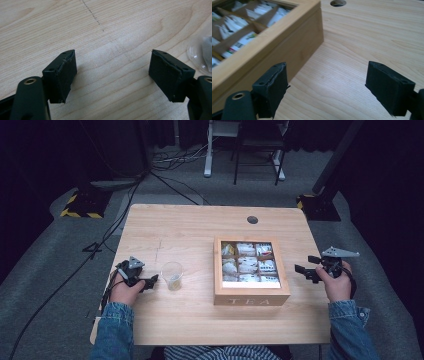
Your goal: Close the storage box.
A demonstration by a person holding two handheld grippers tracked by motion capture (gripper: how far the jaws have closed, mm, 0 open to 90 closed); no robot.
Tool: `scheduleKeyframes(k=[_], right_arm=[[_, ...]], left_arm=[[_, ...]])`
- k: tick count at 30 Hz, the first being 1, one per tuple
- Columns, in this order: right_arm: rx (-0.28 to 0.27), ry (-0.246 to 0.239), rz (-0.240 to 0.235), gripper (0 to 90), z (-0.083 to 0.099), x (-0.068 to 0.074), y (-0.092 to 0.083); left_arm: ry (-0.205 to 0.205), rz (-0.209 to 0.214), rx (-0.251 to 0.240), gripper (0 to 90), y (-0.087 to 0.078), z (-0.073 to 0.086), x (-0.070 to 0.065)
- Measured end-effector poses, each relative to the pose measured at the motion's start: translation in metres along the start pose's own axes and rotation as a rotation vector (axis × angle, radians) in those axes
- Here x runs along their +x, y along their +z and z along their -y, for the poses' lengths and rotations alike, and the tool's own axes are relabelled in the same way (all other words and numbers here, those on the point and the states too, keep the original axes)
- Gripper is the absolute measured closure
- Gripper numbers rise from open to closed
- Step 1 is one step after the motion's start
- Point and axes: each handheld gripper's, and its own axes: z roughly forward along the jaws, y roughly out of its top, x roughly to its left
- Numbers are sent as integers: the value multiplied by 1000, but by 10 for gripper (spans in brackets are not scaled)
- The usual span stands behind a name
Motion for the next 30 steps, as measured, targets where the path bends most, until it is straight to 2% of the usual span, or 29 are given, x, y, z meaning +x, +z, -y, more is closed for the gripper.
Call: scheduleKeyframes(k=[6,12,20,24,28,30], right_arm=[[14,-23,40,177,11,-14,11],[22,-20,39,175,21,-22,22],[50,-16,45,169,31,-24,32],[66,-30,55,166,34,-24,36],[87,-34,64,166,37,-23,38],[118,-36,64,166,38,-23,38]], left_arm=[[0,0,0,230,0,0,0],[0,0,-1,227,0,0,0],[1,0,-1,226,1,0,0],[1,-1,2,224,1,-1,0],[2,-3,1,223,1,-1,0],[1,-2,1,223,1,-1,0]])
